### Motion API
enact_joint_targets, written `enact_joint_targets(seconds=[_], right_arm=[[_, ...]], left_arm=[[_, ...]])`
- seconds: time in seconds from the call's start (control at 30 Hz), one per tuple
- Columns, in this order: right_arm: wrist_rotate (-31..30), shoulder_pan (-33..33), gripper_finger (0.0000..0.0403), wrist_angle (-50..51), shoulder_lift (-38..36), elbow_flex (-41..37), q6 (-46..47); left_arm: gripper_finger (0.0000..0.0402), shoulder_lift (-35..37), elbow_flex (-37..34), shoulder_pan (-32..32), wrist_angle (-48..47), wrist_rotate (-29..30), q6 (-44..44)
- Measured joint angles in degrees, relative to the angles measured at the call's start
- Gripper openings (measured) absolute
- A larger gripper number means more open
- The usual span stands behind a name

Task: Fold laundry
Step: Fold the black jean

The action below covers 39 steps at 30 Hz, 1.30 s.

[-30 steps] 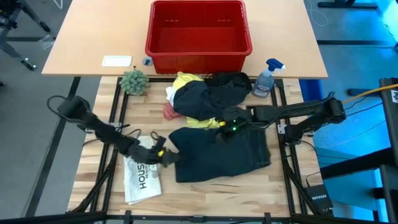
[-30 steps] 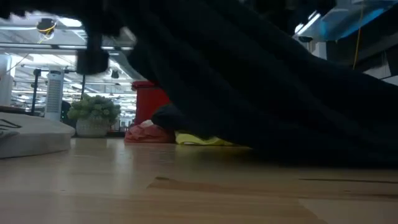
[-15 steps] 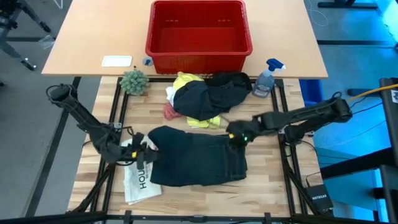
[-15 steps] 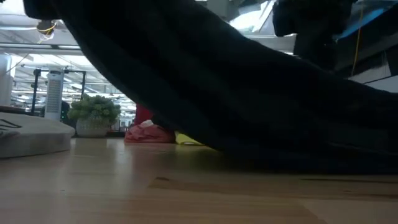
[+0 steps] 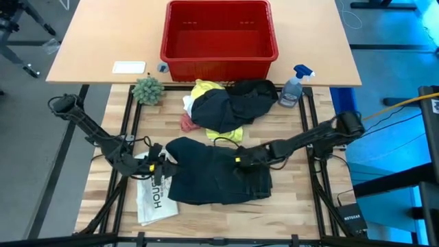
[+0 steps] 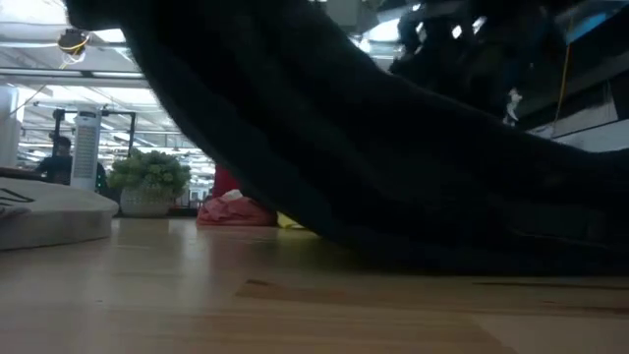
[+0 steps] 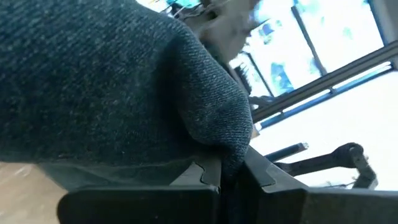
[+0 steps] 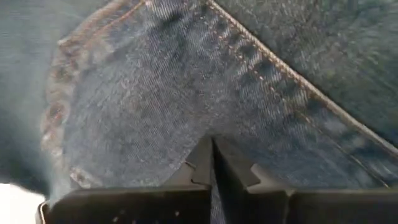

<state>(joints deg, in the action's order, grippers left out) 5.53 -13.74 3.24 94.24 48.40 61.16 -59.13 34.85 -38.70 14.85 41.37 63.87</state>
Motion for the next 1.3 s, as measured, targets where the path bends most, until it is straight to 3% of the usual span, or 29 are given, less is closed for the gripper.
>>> enact_joint_targets(seconds=[0.23, 0.73, 1.13, 1.3], right_arm=[[1.60, -0.11, 0.0001, -4.14, 5.80, 0.09, 3.11], [5.23, 0.77, 0.0000, -3.96, 5.94, 0.22, -1.63], [5.96, 1.11, 0.0000, -3.31, 6.05, 0.06, -2.68], [6.17, 1.08, 0.0000, -3.14, 6.06, 0.00, -2.66]], left_arm=[[0.0005, -0.05, 0.00, 3.76, 4.57, -4.27, -5.29], [0.0005, -0.68, 2.30, 11.38, 9.58, -9.41, -12.20], [0.0005, -15.01, 13.27, 20.86, 12.97, -25.22, -15.04], [0.0005, -19.06, 15.98, 22.03, 12.72, -28.92, -15.34]])
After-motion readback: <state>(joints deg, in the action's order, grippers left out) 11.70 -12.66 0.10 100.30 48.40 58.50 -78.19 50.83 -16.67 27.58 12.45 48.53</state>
